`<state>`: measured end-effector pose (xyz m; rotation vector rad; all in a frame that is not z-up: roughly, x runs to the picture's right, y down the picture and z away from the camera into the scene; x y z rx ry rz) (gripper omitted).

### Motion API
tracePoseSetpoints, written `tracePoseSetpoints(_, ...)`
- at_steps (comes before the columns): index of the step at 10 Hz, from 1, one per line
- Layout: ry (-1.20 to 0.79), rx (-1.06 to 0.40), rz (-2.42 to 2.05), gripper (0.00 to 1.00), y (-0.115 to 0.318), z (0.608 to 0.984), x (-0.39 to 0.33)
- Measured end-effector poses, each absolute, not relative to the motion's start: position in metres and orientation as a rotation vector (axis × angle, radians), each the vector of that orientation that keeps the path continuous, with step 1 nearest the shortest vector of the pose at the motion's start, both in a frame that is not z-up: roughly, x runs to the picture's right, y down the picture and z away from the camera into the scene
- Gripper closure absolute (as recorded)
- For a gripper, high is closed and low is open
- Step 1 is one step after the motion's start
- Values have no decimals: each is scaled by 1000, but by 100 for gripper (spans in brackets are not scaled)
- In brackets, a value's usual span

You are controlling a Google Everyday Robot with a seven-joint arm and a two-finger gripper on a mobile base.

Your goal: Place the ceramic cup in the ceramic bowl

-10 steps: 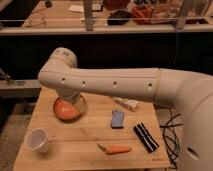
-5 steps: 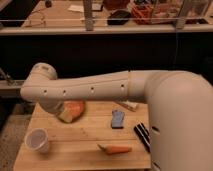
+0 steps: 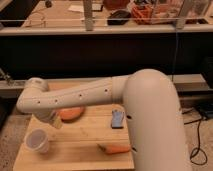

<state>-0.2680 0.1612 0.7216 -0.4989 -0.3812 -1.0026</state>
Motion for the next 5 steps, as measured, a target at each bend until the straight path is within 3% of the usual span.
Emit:
tracePoseSetpoints(2, -394, -509, -1019, 23, 168, 726, -278)
tracePoseSetpoints(3, -397, -506, -1020, 20, 169, 733, -276)
tracePoseSetpoints(5, -425, -497, -998, 29, 165, 742, -275)
